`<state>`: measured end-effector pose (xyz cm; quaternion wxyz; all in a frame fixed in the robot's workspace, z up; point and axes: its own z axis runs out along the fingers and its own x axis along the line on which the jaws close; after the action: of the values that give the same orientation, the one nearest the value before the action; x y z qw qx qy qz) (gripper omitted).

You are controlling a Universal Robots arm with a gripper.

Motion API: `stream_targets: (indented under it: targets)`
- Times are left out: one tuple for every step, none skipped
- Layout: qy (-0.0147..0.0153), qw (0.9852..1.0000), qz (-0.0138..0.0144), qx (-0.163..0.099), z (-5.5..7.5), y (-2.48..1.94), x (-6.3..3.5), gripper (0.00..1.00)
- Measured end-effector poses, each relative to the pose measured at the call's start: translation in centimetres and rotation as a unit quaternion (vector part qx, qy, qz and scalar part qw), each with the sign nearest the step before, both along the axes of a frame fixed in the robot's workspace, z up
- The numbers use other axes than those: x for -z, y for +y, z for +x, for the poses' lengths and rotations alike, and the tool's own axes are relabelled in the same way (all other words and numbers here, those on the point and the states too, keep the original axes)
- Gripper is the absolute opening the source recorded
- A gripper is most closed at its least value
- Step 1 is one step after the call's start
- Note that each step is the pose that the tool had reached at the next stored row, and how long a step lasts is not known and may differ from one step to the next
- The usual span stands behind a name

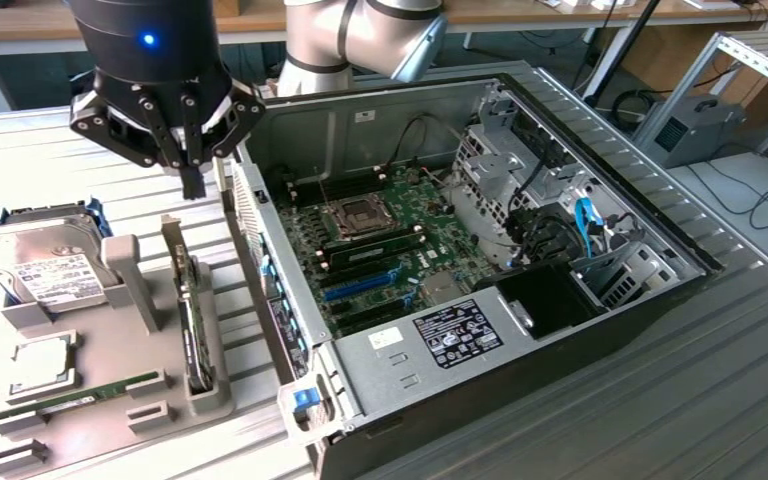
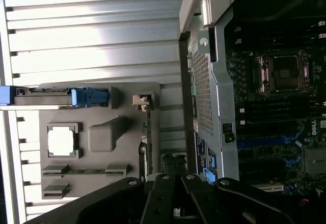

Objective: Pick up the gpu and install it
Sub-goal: 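Reach for the gpu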

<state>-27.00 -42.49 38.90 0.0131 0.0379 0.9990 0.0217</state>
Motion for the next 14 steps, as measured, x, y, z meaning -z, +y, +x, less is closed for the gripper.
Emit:
stream_targets:
  targets:
    - [0.0000, 1.0000, 0.0000, 0.000, -0.01, -0.06, 0.00, 0.11]
    - [0.0000, 1.0000, 0.0000, 0.000, -0.02, -0.10, 0.00, 0.11]
    - [0.0000, 1.0000, 0.0000, 0.000, -0.03, -0.15, 0.00, 0.11]
    - [0.0000, 1.0000, 0.0000, 0.000, -0.04, -0.20, 0.00, 0.11]
    - [0.0000, 1.0000, 0.0000, 0.000, -0.05, -0.27, 0.01, 0.11]
    - [0.0000, 1.0000, 0.0000, 0.000, -0.05, -0.32, 0.01, 0.11]
    - [0.0000, 1.0000, 0.0000, 0.000, -0.06, -0.37, 0.01, 0.11]
    - [0.0000, 1.0000, 0.0000, 0.000, -0.07, -0.41, 0.01, 0.11]
    - [0.0000, 1.0000, 0.0000, 0.000, -0.08, -0.49, 0.01, 0.11]
    - [0.0000, 1.0000, 0.0000, 0.000, -0.09, -0.55, 0.02, 0.11]
    - [0.0000, 1.0000, 0.0000, 0.000, -0.10, -0.61, 0.02, 0.11]
    - [0.0000, 1.0000, 0.0000, 0.000, -0.11, -0.70, 0.02, 0.11]
    - [0.0001, 1.0000, 0.0000, 0.000, -0.12, -0.76, 0.02, 0.11]
    - [0.0001, 1.0000, 0.0000, 0.000, -0.13, -0.82, 0.02, 0.11]
